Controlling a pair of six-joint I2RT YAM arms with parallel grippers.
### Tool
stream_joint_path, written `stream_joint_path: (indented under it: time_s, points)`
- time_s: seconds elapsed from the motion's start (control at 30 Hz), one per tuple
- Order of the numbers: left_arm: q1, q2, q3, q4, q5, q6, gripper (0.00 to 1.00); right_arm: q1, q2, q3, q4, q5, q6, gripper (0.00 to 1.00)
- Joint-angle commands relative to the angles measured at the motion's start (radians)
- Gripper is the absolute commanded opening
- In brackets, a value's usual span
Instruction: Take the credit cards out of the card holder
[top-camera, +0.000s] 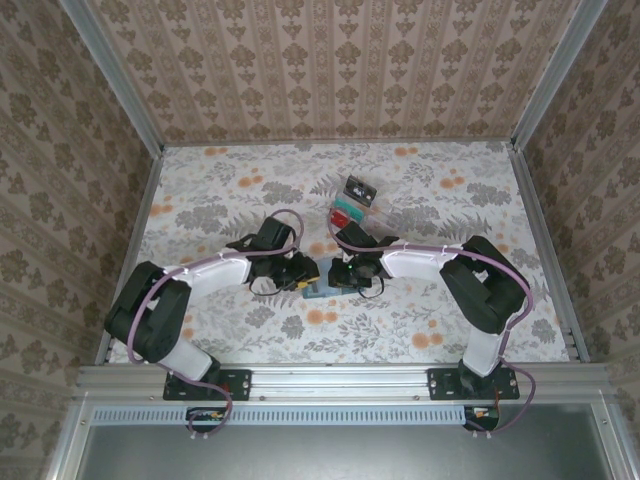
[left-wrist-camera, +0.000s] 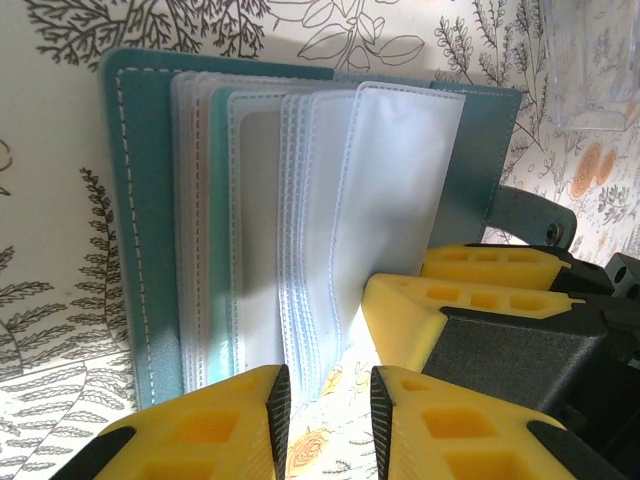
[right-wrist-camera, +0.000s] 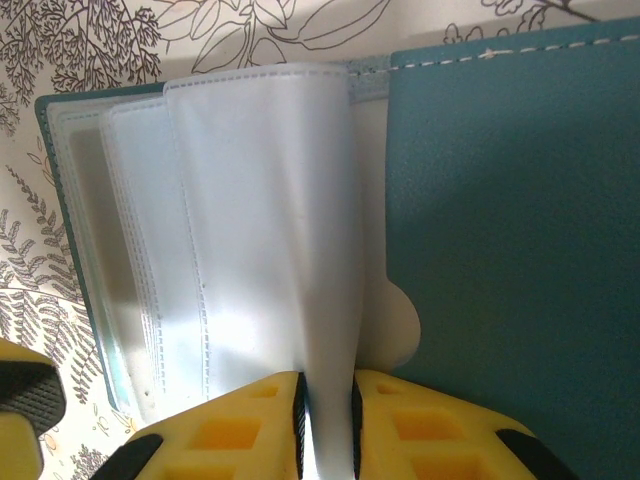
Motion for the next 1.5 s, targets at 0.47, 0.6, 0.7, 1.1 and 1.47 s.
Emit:
stream_joint_path:
  time_s: [0.47, 0.6, 0.7, 1.1, 1.47]
  points:
    - [-0.015, 0.115, -0.008, 0.075, 0.046, -0.045, 0.31, -0.014, -0.006, -0.031, -0.034, 0.016, 0.019, 0.21]
    - [-0.020, 0.125, -0.004, 0.106, 0.051, -0.051, 0.30, -0.015, -0.008, -0.036, -0.020, 0.006, 0.024, 0.21]
    - [-0.022, 0.133, 0.001, 0.122, 0.064, -0.052, 0.29, -0.016, -0.011, -0.046, 0.003, -0.010, 0.033, 0.21]
    - [-0.014, 0.129, -0.018, 0.189, 0.076, -0.062, 0.17, -0.034, -0.139, -0.067, 0.006, 0.012, 0.052, 0.29]
    - [-0.036, 0.135, -0.005, 0.307, 0.113, -0.060, 0.26, -0.037, -0.326, -0.086, -0.060, 0.155, 0.079, 0.36]
